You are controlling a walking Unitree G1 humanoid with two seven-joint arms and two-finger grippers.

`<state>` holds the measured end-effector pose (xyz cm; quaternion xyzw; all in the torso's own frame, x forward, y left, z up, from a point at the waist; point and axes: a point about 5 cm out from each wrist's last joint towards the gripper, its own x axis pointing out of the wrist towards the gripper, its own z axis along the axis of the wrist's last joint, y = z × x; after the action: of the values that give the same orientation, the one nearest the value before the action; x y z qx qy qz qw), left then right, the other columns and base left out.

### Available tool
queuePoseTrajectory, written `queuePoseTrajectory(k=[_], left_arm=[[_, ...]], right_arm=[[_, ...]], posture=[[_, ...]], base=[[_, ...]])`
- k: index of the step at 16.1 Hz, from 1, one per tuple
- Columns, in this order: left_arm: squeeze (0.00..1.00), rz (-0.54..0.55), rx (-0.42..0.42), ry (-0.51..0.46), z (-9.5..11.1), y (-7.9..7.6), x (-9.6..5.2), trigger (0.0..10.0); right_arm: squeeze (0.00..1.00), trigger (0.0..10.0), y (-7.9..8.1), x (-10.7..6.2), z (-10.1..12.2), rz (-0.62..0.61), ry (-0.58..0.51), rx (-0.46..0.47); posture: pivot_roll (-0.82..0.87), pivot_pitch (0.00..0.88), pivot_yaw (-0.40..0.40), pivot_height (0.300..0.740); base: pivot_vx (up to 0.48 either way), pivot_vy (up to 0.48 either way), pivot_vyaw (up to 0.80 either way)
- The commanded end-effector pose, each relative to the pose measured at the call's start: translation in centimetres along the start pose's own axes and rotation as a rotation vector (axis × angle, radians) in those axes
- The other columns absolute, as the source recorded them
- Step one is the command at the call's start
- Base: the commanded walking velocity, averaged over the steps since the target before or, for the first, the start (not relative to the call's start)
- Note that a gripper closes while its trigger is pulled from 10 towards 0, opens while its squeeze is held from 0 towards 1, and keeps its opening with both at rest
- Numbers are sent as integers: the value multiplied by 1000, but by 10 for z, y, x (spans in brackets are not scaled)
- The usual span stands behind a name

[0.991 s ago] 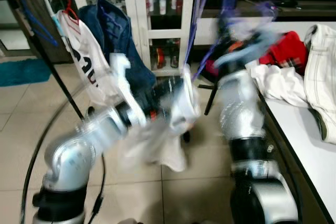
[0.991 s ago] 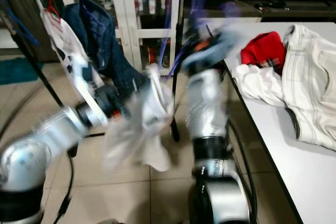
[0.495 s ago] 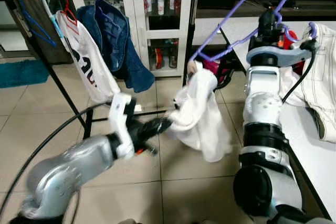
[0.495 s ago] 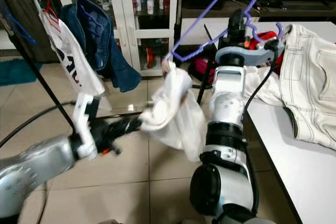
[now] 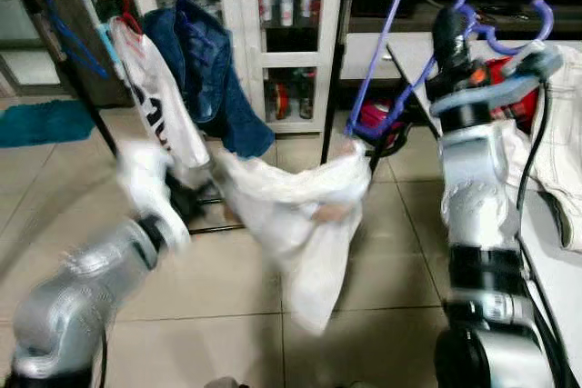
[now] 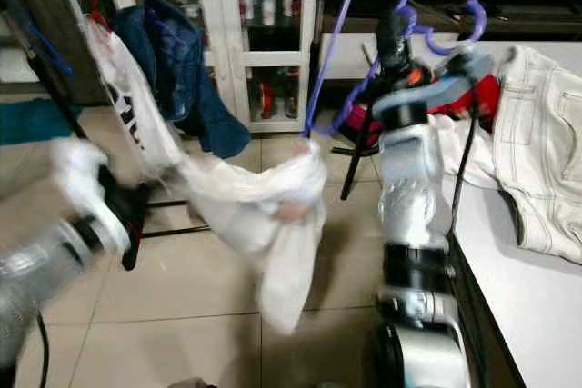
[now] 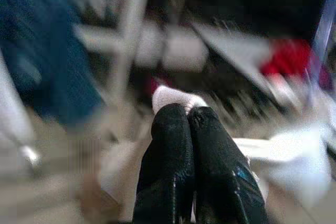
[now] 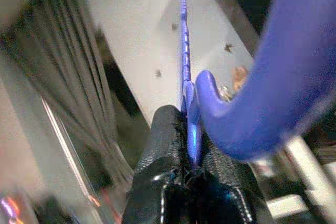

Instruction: Hang hanger

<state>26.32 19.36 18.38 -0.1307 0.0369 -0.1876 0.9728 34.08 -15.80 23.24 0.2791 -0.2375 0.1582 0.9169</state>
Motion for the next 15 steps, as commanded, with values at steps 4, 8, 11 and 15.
queuePoseTrajectory(k=[4, 8, 11, 15], left_arm=[[0, -137, -52, -284, 61, -9, 0, 0], [0, -336, 8, -85, 58, -43, 33, 0], [0, -421, -34, 6, 53, -66, 49, 0], [0, -658, -181, -3, 61, -112, 54, 0]], right_arm=[[0, 0, 21, -6, -13, 119, 34, -284], [0, 0, 39, 5, -49, 113, 103, -403], [0, 0, 39, 18, -56, -46, 62, -318], [0, 0, 34, 18, -87, -188, 165, -186]], posture=[[-54, 0, 34, 740], [-11, 0, 34, 740], [1, 0, 42, 740], [18, 0, 58, 740]], base=[[0, 0, 0], [0, 0, 0], [0, 0, 0], [0, 0, 0]])
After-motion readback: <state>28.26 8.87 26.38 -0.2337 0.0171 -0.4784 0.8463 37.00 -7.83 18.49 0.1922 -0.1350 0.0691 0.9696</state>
